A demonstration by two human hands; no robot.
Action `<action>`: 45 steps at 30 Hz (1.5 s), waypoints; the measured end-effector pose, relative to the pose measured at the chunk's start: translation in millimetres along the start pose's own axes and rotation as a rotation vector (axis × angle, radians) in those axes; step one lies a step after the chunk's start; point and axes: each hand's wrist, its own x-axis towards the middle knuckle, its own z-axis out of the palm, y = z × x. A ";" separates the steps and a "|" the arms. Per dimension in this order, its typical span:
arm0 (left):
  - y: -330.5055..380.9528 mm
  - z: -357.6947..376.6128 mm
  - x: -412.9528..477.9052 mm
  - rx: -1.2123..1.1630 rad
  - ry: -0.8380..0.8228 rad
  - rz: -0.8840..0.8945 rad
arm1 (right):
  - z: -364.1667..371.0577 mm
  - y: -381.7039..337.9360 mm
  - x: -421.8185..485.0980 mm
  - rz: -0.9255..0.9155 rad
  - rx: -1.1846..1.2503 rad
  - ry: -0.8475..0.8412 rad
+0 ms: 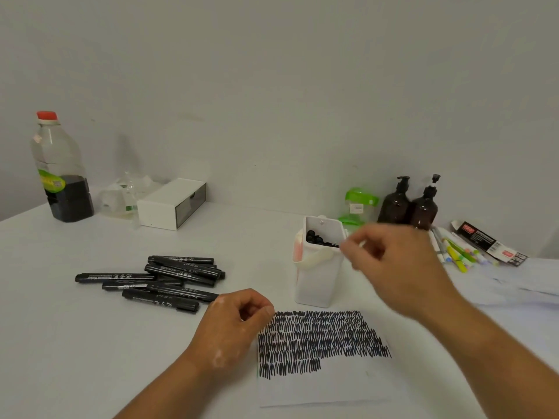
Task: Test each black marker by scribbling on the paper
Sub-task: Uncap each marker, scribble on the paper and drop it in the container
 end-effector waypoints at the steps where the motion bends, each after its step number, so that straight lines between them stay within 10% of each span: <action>1: -0.1 0.6 -0.4 0.013 0.006 0.003 | 7.7 7.0 -15.8 0.026 0.022 -0.031; 25: -29.8 -76.0 -4.0 0.734 0.271 0.027 | 75.5 69.4 -89.6 0.121 0.247 -0.120; 45: -36.2 -99.7 -18.7 1.051 0.029 0.082 | 67.1 67.3 -87.9 0.147 0.306 -0.133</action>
